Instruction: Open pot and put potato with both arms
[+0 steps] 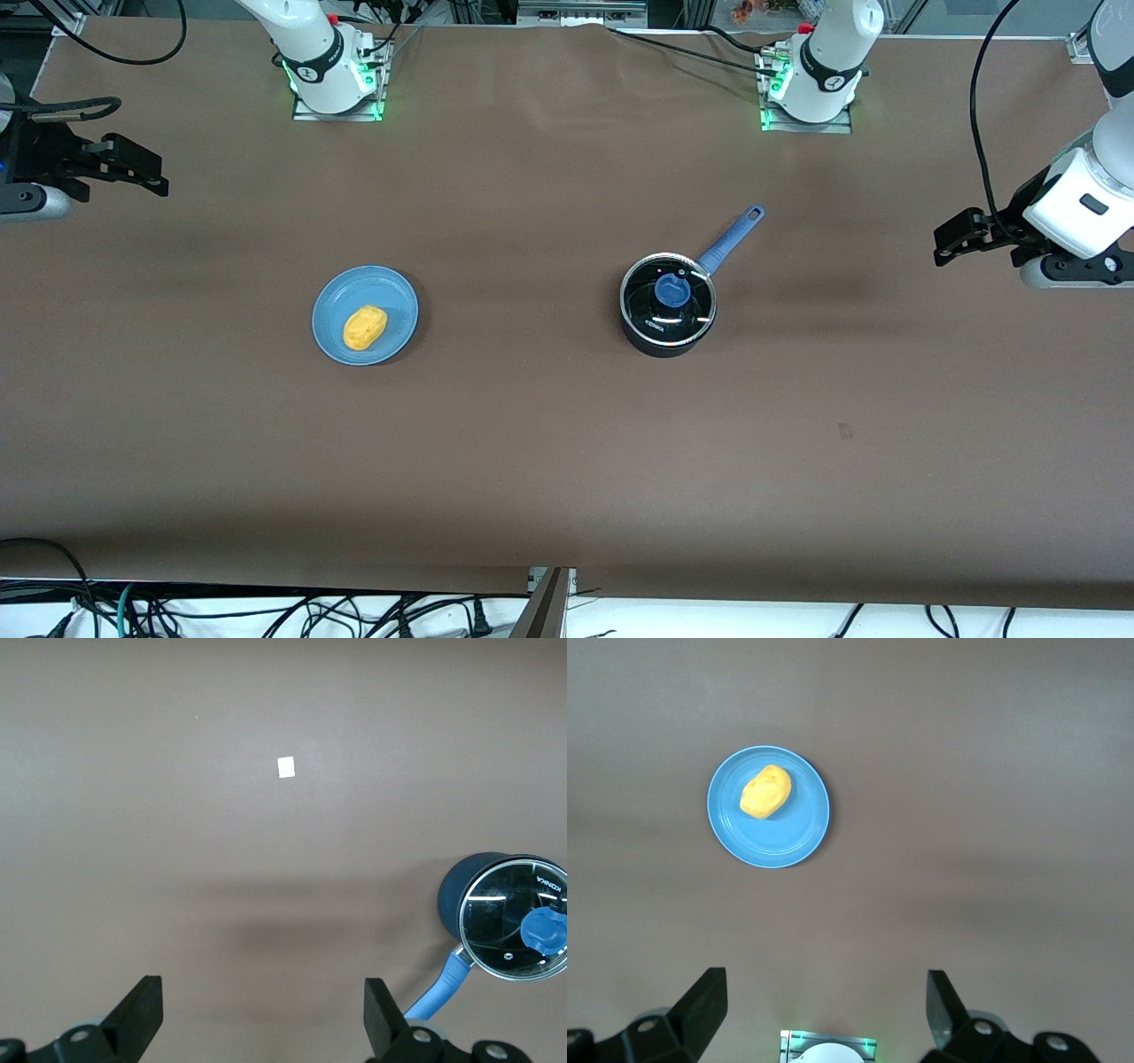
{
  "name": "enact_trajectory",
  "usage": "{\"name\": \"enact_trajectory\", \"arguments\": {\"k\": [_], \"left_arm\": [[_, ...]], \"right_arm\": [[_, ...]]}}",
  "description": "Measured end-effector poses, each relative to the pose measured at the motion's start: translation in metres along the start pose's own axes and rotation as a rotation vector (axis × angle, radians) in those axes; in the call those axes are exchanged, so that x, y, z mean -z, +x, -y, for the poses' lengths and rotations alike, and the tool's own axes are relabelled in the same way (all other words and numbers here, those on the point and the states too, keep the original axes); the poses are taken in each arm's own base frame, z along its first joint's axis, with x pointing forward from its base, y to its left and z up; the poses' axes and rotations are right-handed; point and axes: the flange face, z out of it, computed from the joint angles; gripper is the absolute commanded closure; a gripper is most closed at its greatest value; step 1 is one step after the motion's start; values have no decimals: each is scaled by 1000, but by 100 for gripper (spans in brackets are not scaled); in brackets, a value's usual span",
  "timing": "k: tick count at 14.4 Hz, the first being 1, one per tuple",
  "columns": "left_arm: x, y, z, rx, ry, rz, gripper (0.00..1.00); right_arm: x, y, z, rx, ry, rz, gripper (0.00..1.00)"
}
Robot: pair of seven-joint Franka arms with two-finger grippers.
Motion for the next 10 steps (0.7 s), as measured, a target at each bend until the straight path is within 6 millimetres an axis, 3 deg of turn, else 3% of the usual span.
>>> {"name": "enact_trajectory", "arguments": {"k": [10], "left_arm": [[2,-1,0,0,0,7,0]], "right_arm": [[0,0,0,0,0,0,0]]}}
